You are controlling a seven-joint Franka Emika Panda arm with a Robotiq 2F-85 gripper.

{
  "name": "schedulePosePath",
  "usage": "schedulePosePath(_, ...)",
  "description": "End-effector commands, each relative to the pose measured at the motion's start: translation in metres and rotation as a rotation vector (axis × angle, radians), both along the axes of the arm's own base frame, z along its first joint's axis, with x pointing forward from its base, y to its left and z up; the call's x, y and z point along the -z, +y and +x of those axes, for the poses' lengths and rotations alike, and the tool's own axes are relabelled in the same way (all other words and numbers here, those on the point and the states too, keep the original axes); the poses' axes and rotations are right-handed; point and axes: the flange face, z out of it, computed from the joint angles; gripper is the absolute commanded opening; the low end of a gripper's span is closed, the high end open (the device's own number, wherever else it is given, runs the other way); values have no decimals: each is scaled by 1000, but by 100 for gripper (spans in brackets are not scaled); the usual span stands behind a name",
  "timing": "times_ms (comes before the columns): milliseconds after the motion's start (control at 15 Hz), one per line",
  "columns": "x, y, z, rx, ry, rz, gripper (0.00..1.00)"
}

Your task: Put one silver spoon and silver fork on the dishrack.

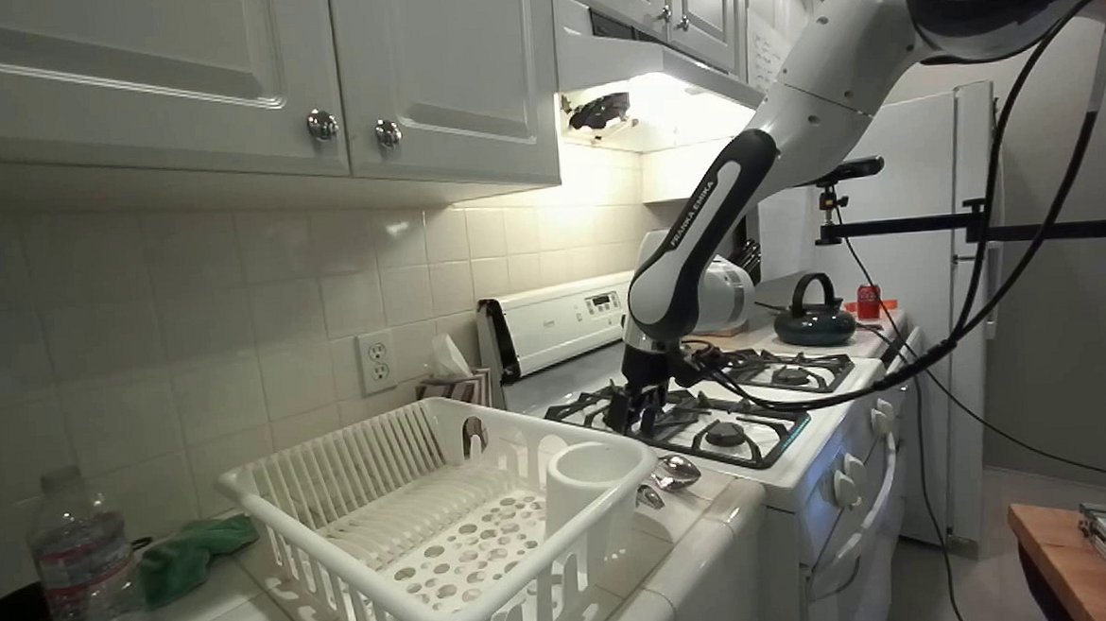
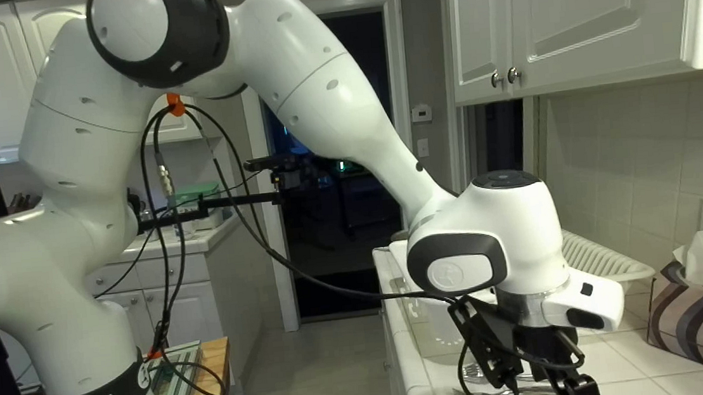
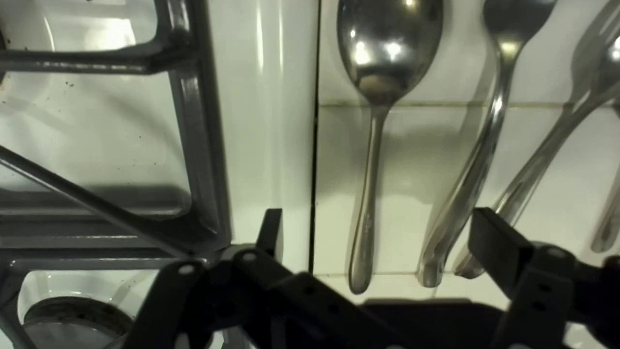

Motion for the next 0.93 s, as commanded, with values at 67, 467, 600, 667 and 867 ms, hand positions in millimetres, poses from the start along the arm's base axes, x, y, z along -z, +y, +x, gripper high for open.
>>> schedulePosePath(67,3,-5,25,-10,-72,-50,100)
schedulePosePath(467,4,-9,40,0,-138,-81,100)
schedulePosePath(600,7,-9,42,2,-143,-83,94)
schedulePosePath(667,10,-9,42,5,-141,-79,87)
schedulePosePath(867,16,-7,41,8,-135,-75,54)
